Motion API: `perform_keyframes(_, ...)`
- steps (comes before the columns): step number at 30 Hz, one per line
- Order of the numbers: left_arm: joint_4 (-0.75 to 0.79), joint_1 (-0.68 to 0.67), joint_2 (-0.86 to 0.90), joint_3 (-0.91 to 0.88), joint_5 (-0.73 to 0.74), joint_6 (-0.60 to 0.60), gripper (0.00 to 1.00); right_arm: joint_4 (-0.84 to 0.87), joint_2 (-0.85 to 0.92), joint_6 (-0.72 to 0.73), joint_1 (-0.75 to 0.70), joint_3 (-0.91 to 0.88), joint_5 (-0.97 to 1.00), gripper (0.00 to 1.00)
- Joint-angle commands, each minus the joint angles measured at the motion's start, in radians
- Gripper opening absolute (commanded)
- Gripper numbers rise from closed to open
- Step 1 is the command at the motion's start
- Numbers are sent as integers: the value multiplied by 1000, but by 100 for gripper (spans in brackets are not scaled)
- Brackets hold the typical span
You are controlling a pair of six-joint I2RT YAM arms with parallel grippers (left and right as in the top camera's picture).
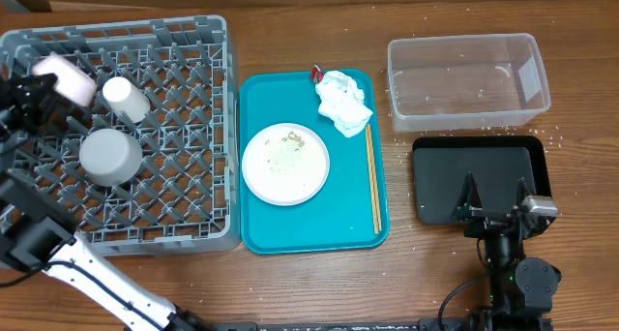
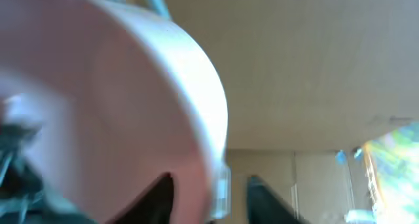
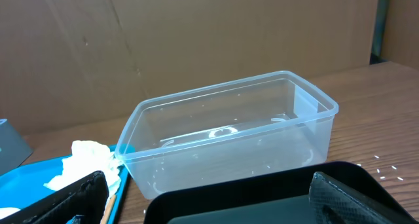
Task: Sort waste into correct bins and load items into the dishwasher
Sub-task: 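Turn the pink bowl upside down and lower it onto the rack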
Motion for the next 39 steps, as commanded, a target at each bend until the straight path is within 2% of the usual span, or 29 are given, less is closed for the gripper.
perform_keyframes(1,-66,41,20,4,-66,-17,52,6,-10,-1,-3,-11,9,100)
perform_keyframes(5,-174,61,20,5,-146,-10,56,6,-10,-1,-3,-10,9,100)
perform_keyframes(9,-336,73,20,53,-205,117,57,6,-10,-1,-3,-11,9,100)
perform_keyframes(12,-480,73,20,148,-346,147,56,6,-10,-1,-3,-11,9,100)
perform_keyframes(14,-487,71,10,192,-406,128,50,6,-10,-1,-3,-10,9,100)
perform_keyframes(17,-482,60,-49,218,-469,100,46,6,-10,-1,-3,-11,9,100)
perform_keyframes(19,-447,51,-82,233,-472,100,31,6,-10,-1,-3,-11,9,100)
perform_keyframes(20,-420,46,-101,238,-473,100,15,6,-10,-1,-3,-11,9,100)
perform_keyframes(21,-393,40,-118,239,-475,99,9,6,-10,-1,-3,-11,9,100)
perform_keyframes(23,-327,23,-151,240,-480,99,4,6,-10,-1,-3,-11,9,100)
perform_keyframes(26,-237,-16,-180,240,-534,88,4,6,-10,-1,-3,-10,9,100)
perform_keyframes(30,-152,-87,-179,239,-737,-32,4,6,-10,-1,-3,-11,9,100)
perform_keyframes(36,-72,-230,-175,239,-1199,-198,4,6,-10,-1,-3,-11,9,100)
perform_keyframes(37,-61,-264,-174,239,-1322,-226,4,6,-10,-1,-3,-11,9,100)
perform_keyframes(39,-42,-297,-170,239,-1437,-262,4,6,-10,-1,-3,-11,9,100)
